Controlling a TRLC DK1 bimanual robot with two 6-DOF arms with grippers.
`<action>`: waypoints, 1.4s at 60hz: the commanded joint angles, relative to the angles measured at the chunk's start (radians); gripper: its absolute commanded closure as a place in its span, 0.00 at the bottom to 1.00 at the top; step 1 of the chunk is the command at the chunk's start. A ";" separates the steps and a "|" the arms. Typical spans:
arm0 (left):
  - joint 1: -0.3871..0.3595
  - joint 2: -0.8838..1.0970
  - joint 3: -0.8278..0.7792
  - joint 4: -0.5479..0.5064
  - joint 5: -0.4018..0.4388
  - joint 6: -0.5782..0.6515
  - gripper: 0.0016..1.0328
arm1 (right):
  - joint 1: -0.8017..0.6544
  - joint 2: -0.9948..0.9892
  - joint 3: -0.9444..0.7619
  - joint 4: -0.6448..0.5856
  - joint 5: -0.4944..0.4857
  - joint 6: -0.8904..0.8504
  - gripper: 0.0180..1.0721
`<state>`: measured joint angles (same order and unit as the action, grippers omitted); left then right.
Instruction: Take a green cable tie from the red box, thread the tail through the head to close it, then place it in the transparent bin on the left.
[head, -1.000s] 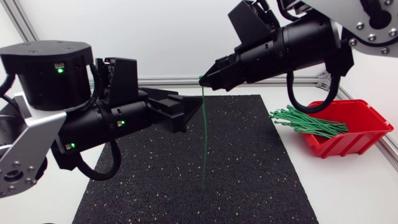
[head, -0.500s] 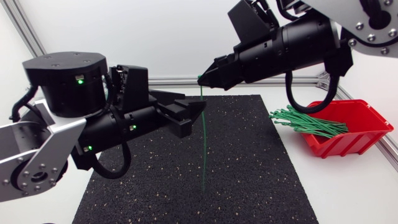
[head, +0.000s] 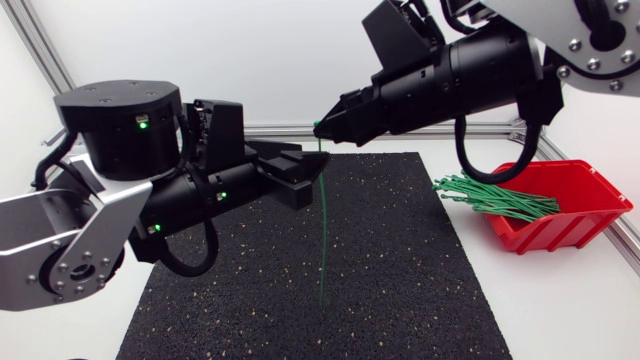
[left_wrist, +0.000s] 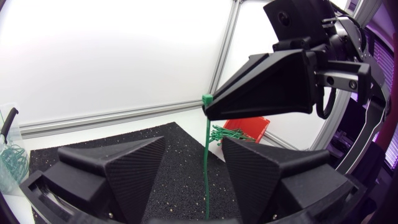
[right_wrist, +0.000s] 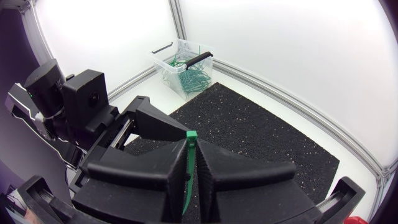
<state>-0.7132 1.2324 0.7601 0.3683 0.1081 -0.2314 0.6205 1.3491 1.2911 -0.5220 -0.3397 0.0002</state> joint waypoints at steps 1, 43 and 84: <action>0.011 0.021 0.033 0.021 0.004 0.015 0.43 | 0.012 0.016 -0.032 0.010 -0.004 0.018 0.93; 0.023 0.041 0.051 0.040 -0.016 0.017 0.95 | 0.022 -0.004 -0.042 0.011 0.010 0.018 0.93; 0.248 -0.077 0.010 -0.057 0.407 0.041 0.97 | -0.186 -0.042 -0.072 -0.041 -0.167 -0.174 0.50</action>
<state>-0.5022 1.1702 0.7845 0.3111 0.4683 -0.2050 0.4667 1.3071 1.2537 -0.5362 -0.4595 -0.1070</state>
